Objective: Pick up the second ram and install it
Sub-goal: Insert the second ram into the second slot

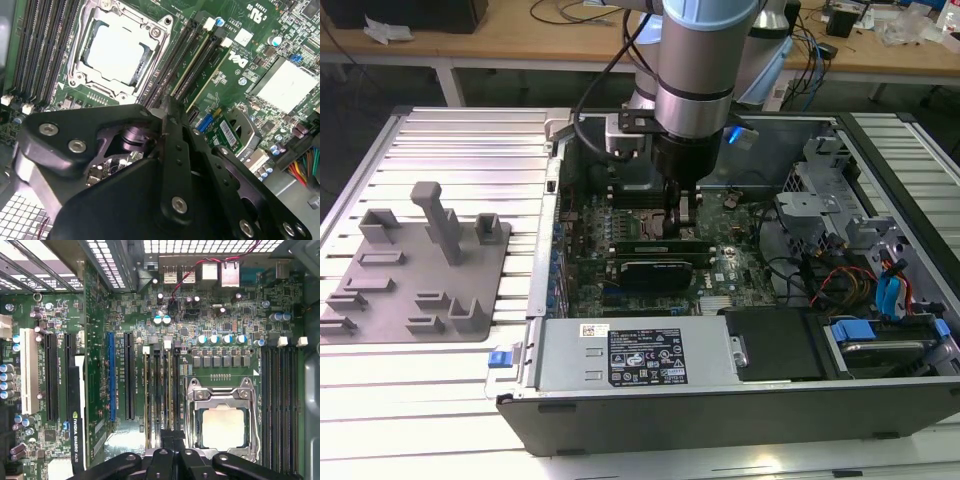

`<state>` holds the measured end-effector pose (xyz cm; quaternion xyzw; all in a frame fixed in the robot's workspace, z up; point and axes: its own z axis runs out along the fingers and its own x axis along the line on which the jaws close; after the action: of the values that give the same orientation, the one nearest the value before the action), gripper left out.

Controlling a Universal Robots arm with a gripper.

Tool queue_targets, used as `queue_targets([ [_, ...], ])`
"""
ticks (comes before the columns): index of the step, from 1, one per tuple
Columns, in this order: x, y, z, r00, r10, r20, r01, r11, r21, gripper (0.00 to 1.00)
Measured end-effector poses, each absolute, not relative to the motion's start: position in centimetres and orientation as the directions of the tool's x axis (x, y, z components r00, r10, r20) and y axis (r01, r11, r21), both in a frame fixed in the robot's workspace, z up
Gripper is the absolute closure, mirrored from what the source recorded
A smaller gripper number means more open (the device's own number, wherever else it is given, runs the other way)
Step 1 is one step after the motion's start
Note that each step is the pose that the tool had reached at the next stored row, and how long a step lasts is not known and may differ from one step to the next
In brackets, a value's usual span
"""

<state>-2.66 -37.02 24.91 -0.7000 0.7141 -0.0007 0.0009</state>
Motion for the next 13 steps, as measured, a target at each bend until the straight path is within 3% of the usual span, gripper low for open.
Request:
queue_targets([
  [13,-2.65,-37.02,24.81,-0.02,-1.0,0.0,-1.0,0.02,-0.014,0.92],
])
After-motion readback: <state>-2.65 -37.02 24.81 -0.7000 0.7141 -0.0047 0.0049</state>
